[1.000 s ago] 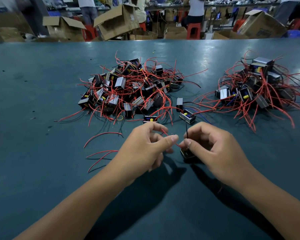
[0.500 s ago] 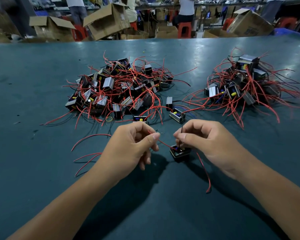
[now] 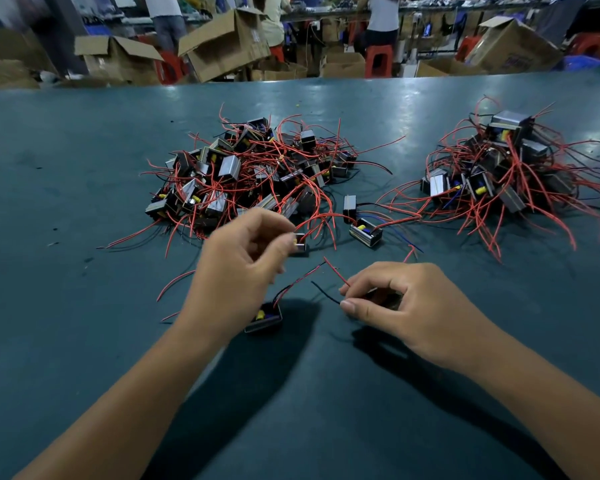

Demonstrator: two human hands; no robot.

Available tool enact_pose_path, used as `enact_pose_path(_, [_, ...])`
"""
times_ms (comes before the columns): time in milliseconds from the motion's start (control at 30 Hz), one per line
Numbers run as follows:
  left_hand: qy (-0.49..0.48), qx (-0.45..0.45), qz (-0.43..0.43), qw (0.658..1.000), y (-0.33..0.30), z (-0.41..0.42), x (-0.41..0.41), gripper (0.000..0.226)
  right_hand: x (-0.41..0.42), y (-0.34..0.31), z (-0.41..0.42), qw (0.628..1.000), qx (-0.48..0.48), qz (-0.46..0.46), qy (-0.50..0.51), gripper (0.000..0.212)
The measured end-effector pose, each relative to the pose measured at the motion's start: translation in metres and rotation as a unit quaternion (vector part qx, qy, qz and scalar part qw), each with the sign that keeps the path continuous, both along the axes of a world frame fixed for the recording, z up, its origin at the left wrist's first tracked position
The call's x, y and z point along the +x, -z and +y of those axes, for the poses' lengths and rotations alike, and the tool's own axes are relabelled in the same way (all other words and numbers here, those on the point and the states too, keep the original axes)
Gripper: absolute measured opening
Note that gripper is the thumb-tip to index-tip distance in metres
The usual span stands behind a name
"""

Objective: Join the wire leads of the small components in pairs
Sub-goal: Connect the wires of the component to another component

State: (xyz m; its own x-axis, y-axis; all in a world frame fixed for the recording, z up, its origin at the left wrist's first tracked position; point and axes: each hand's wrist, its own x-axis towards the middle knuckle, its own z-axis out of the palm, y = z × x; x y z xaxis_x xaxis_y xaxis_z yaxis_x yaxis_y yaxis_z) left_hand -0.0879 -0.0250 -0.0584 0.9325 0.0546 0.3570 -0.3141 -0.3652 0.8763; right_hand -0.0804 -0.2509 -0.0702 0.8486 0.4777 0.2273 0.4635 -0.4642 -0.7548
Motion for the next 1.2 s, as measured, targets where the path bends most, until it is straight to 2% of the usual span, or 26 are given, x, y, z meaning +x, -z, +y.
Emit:
enact_pose_path(100, [-0.012, 0.068, 0.042, 0.997, -0.006, 0.023, 0.006, 0.015, 0.001, 0.001, -0.001, 1.0, 0.009, -0.01, 0.026, 0.009])
enact_pose_path(200, [0.069, 0.111, 0.128, 0.983, -0.007, 0.035, 0.008, 0.011, 0.003, 0.002, -0.003, 0.998, 0.007, -0.028, 0.051, 0.012])
enact_pose_path(333, [0.169, 0.142, 0.201, 0.954, -0.008, 0.044, 0.007, 0.025, 0.003, 0.004, -0.005, 0.997, 0.011, -0.034, 0.068, 0.013])
enact_pose_path(633, [0.176, 0.196, 0.181, 0.947, -0.005, 0.037, 0.006, 0.01, 0.003, 0.004, -0.004, 0.995, 0.001, -0.039, 0.088, 0.014])
enact_pose_path(767, [0.178, 0.173, 0.204, 0.947, -0.004, 0.034, 0.004, 0.012, 0.001, 0.004, -0.003, 0.995, 0.0, -0.04, 0.093, 0.014])
enact_pose_path(967, [0.167, 0.185, 0.199, 0.948, -0.005, 0.032, 0.004, 0.011, -0.003, 0.003, 0.001, 0.994, -0.015, -0.05, 0.098, 0.012])
enact_pose_path(1200, [0.177, 0.159, 0.216, 0.947, -0.005, 0.033, 0.004, 0.008, -0.003, 0.004, 0.005, 0.991, 0.011, -0.031, 0.127, 0.007])
